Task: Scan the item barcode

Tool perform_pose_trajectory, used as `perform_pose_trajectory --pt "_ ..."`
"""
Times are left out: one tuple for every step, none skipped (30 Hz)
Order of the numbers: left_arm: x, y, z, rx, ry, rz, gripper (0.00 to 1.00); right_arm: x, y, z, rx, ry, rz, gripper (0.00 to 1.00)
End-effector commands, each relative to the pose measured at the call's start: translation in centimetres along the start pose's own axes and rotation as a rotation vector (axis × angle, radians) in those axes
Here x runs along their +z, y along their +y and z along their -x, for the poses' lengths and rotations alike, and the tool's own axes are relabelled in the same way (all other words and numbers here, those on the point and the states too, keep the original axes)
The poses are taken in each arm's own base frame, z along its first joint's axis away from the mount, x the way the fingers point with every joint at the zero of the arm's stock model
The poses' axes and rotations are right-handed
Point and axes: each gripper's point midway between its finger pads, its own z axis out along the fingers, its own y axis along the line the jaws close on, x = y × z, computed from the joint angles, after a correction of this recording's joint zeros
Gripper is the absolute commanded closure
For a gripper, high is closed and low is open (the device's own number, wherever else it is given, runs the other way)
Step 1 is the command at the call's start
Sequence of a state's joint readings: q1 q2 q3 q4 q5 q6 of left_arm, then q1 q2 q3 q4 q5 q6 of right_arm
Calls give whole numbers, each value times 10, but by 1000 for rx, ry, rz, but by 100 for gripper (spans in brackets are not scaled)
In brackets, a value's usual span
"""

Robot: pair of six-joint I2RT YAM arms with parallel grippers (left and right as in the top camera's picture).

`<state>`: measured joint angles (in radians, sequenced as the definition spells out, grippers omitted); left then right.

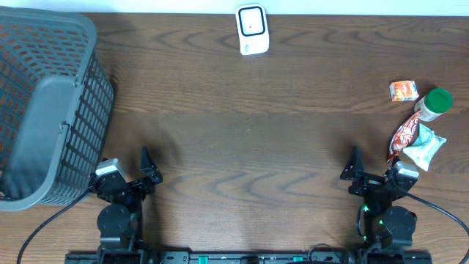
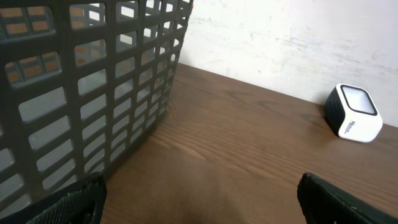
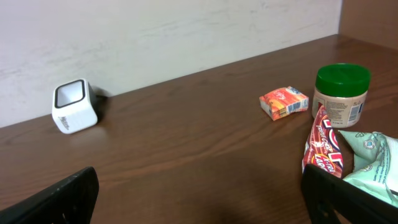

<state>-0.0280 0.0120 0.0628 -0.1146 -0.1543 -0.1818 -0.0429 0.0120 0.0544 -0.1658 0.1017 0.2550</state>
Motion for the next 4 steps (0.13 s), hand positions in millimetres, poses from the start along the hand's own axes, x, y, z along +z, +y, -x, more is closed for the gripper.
perform_pose_trajectory --pt "2 0 -15 23 31 -8 2 0 -3 0 -1 -5 -12 1" --pt "2 0 -15 23 31 -8 2 0 -3 0 -1 -5 -12 1" --pt "2 0 -15 23 31 -8 2 0 -3 0 -1 -5 -12 1" --pt "2 0 -15 23 31 -8 2 0 -3 0 -1 -5 -12 1"
